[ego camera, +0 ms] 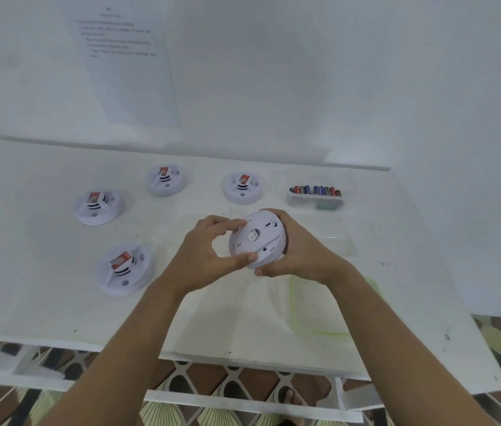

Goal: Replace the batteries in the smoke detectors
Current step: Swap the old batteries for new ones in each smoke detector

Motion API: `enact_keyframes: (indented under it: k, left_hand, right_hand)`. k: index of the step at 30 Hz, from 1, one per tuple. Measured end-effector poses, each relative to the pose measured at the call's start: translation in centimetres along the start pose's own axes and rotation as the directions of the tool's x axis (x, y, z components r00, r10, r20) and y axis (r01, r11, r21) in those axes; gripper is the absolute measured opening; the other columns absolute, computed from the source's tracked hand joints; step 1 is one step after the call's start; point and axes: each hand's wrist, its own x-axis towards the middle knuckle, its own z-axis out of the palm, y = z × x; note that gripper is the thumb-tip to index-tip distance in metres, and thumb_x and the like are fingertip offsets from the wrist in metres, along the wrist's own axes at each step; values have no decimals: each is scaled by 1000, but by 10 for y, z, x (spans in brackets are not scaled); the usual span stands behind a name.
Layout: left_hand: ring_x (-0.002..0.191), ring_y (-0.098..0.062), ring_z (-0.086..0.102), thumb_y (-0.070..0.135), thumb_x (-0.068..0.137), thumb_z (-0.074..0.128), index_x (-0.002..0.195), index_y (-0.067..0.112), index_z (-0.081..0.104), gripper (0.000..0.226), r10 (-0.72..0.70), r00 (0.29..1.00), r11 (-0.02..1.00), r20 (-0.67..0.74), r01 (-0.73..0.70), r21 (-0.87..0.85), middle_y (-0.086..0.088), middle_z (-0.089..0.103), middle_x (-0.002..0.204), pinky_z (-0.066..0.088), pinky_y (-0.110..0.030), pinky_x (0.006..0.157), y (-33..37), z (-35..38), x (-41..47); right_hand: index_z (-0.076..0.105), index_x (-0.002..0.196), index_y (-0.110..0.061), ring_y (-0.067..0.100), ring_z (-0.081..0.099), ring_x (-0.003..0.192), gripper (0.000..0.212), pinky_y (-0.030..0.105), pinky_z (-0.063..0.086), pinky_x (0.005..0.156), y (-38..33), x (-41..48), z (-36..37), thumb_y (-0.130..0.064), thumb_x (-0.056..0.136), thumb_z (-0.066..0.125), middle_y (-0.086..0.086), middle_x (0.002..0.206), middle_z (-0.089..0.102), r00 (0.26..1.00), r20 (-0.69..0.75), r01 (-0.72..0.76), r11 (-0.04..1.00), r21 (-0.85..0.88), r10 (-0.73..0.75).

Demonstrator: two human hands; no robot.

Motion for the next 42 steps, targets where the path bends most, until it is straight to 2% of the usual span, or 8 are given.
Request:
enact_keyframes:
  k: [16, 24, 29, 33, 35, 38, 40, 42]
  left_hand:
    - [87, -5, 60, 53, 54, 78, 100, 30, 65, 53, 42, 992, 998, -120, -47, -38, 15, 67, 96, 49, -16, 73, -4, 10, 21]
    - [81, -4, 60, 52, 57, 77, 96, 32, 65, 45, 1, 979, 997, -201, -16, -70, 12, 68, 90, 50, -15, 71, -13, 13, 16]
    - [77, -4, 59, 55, 57, 74, 98, 27, 67, 50, -92, 963, 995, -252, 81, -53, 11, 67, 89, 48, -14, 68, -28, 2, 12]
    - [83, -5, 60, 40, 70, 84, 105, 19, 67, 44, -209, 947, 967, -245, 238, 92, 6, 66, 96, 42, -13, 67, -50, -6, 7]
    - [84, -9, 59, 49, 67, 82, 108, 16, 66, 55, -258, 952, 936, -162, 288, 204, 4, 62, 97, 39, -13, 66, -59, -9, 3]
    - [85, -12, 54, 56, 61, 74, 115, 14, 64, 70, -268, 961, 887, -67, 273, 372, 4, 54, 100, 38, -18, 66, -66, -9, -1]
    - [92, -15, 50, 52, 68, 76, 121, 13, 62, 67, -270, 962, 857, -40, 259, 445, 3, 50, 103, 39, -24, 74, -70, -8, -1]
    - [97, -18, 48, 64, 65, 64, 122, 14, 62, 76, -253, 967, 839, -26, 233, 491, 1, 52, 107, 41, -30, 80, -71, -8, -2]
  right_hand:
    - [39, 140, -28, 5, 60, 111, 96, 21, 57, 81, 0, 14, -8, -7, 63, 92, -10, 125, 58, 996, -31, 73, 977, -201, -81]
    - [36, 139, -26, 5, 58, 112, 96, 19, 55, 85, 7, 20, -1, -5, 63, 91, -9, 126, 53, 992, -48, 102, 963, -249, -118]
    - [35, 141, -24, 10, 58, 116, 98, 26, 57, 86, 9, 17, -4, -8, 62, 91, -4, 129, 55, 986, -121, 89, 972, -216, -117]
    - [37, 137, -28, 3, 58, 112, 97, 28, 61, 78, 7, 15, -1, -6, 62, 93, -11, 125, 55, 975, -198, 68, 986, -150, -97]
    - [36, 138, -28, 3, 58, 114, 98, 31, 62, 81, 8, 14, 0, -7, 62, 94, -12, 125, 56, 970, -225, 61, 989, -136, -91]
    - [36, 139, -27, 9, 59, 117, 98, 38, 62, 83, 9, 13, 3, -7, 62, 94, -9, 127, 57, 970, -231, 58, 993, -105, -81]
    - [37, 139, -25, 9, 60, 116, 98, 38, 62, 85, 8, 13, 5, -6, 62, 94, -8, 127, 57, 971, -229, 58, 995, -85, -76]
    - [36, 140, -23, 8, 60, 116, 98, 35, 61, 86, 6, 12, 8, -4, 63, 93, -7, 127, 57, 972, -224, 61, 996, -63, -74]
